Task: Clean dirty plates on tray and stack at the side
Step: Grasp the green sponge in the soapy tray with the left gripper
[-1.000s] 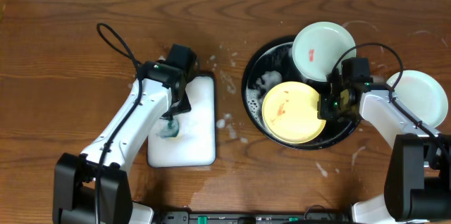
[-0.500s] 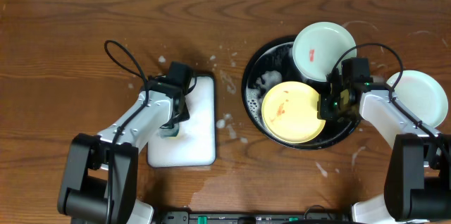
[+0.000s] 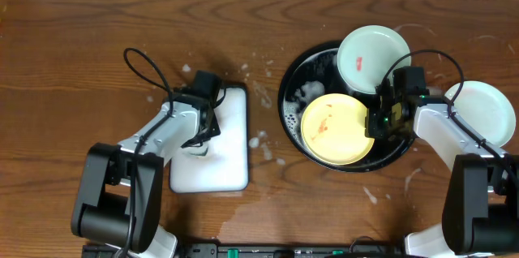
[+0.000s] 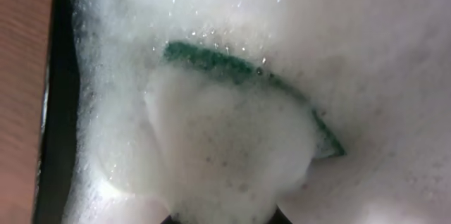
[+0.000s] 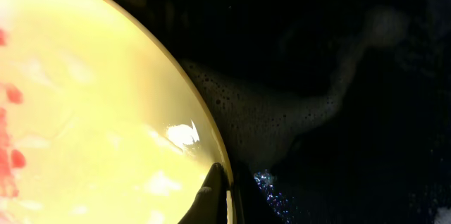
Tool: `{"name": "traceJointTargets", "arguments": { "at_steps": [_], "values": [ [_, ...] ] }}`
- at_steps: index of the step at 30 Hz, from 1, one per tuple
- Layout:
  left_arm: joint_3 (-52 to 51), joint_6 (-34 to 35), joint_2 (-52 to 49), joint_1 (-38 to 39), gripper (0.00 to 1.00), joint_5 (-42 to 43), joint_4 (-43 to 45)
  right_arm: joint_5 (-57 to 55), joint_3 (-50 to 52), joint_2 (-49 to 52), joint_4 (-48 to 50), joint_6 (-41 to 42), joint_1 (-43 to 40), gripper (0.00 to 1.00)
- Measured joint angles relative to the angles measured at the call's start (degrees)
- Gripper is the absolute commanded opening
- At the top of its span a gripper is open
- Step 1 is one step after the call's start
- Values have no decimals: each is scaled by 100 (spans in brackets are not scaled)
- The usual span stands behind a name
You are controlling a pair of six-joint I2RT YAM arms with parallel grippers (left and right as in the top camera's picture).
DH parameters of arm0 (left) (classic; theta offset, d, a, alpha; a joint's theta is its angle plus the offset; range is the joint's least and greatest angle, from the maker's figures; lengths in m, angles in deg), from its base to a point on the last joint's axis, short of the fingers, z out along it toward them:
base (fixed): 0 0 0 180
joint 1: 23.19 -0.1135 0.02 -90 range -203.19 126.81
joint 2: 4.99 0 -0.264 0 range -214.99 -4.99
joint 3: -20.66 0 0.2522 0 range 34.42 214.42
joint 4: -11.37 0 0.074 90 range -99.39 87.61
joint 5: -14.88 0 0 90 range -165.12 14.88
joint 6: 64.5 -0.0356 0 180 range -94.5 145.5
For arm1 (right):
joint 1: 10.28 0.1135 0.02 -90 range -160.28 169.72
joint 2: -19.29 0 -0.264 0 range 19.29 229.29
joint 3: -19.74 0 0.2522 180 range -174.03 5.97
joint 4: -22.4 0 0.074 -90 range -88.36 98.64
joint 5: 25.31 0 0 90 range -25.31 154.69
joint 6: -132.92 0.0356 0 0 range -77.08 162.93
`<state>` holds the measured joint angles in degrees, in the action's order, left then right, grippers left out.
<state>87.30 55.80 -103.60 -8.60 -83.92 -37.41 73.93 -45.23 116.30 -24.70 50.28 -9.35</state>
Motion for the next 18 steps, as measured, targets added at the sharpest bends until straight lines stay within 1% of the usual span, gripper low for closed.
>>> {"name": "traceJointTargets", "arguments": {
  "at_steps": [5, 7, 13, 16, 18],
  "values": [
    [431, -66, 107, 0, 8, 299, -1143, 2, 0, 0, 0, 4, 0, 1],
    [721, -142, 332, -2, 8, 470, -1381, 2, 0, 0, 0, 4, 0, 1],
    [1384, -348, 1110, 120, 7, 1117, -1453, 4, 0, 0, -2, 2, 0, 1],
    [1593, -378, 1211, 350, 7, 1410, -1445, 4, 0, 0, 0, -7, 0, 1],
    [1668, -376, 1209, 581, 8, 1611, -1248, 15, 0, 0, 0, -33, 0, 1]
  ]
}}
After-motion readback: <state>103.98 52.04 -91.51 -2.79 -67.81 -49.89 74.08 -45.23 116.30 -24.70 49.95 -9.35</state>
